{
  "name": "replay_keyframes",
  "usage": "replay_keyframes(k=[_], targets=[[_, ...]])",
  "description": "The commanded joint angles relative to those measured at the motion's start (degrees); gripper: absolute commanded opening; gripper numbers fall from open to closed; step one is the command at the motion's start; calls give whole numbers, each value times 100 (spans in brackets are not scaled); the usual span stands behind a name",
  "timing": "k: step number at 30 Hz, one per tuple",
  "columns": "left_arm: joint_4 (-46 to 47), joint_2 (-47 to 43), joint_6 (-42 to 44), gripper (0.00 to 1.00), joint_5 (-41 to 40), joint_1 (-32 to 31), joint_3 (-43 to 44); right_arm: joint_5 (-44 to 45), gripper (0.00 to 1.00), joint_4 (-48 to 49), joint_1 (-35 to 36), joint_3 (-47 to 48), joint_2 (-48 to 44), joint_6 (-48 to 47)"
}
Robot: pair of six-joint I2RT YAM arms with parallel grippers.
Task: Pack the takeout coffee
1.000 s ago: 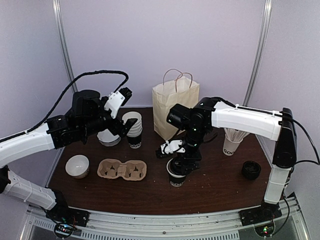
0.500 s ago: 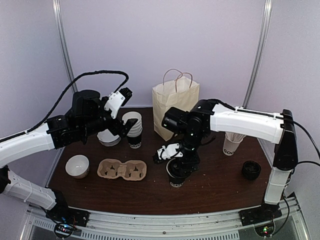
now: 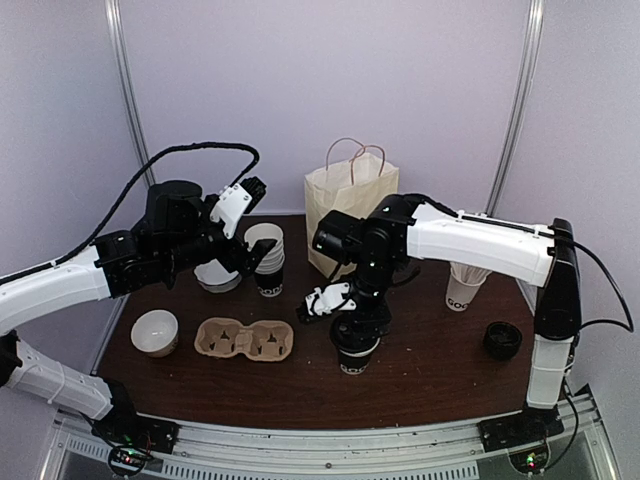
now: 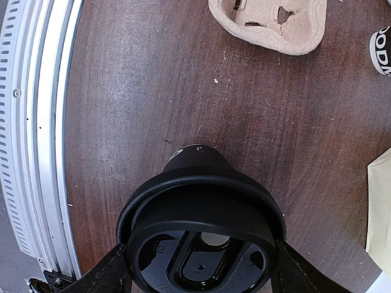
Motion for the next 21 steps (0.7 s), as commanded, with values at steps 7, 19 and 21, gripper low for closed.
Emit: replay_keyframes(k=[7, 19, 21], targets=[[63, -1, 36, 97, 92, 33, 48, 131, 79, -295, -32, 147, 161, 41], [63, 14, 28, 98, 110, 37, 48, 338, 80, -169, -149, 199, 199, 133], [70, 17, 34, 98, 111, 32, 48, 297, 81, -193, -158, 216, 237, 133]])
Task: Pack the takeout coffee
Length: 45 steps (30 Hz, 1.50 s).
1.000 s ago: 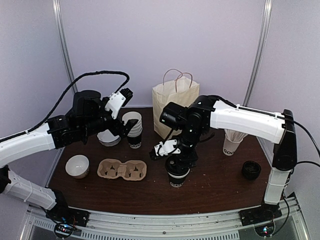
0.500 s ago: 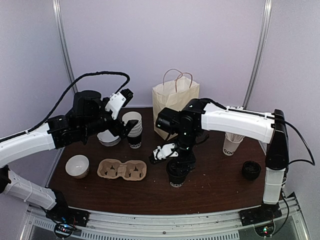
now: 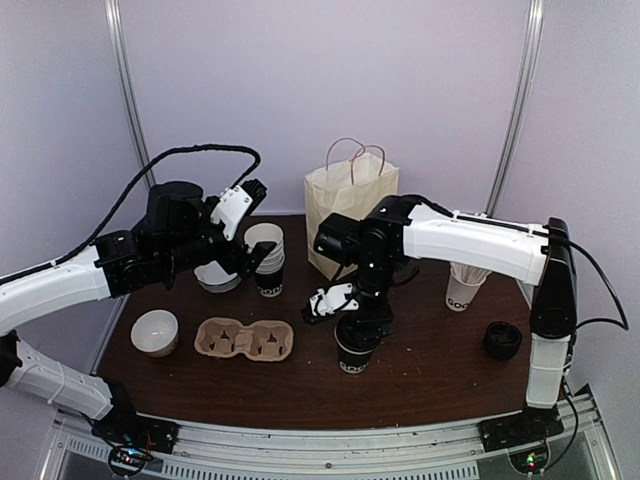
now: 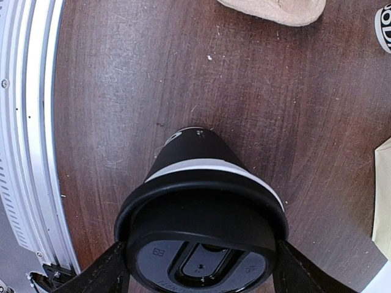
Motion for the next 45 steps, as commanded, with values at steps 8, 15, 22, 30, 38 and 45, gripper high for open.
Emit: replay_keyframes(k=[8, 15, 22, 30, 38, 45], targets=[[163, 10, 32, 98, 92, 32, 57, -5, 81, -113, -59, 364, 195, 137], [163, 6, 33, 98, 112, 32, 57, -58, 83, -170, -59, 493, 202, 164], [163, 6, 33, 97, 114, 32, 57, -95, 84, -254, -54, 511, 313, 146], [163, 16, 29, 97, 119, 32, 57, -217, 83, -302, -51, 510, 277, 148], [-180, 259, -217, 98, 87, 32, 300, -533, 99, -381, -120, 506, -173, 181], [-494, 553, -644, 97, 308, 21, 534, -667, 99, -205, -513, 274, -913, 294]])
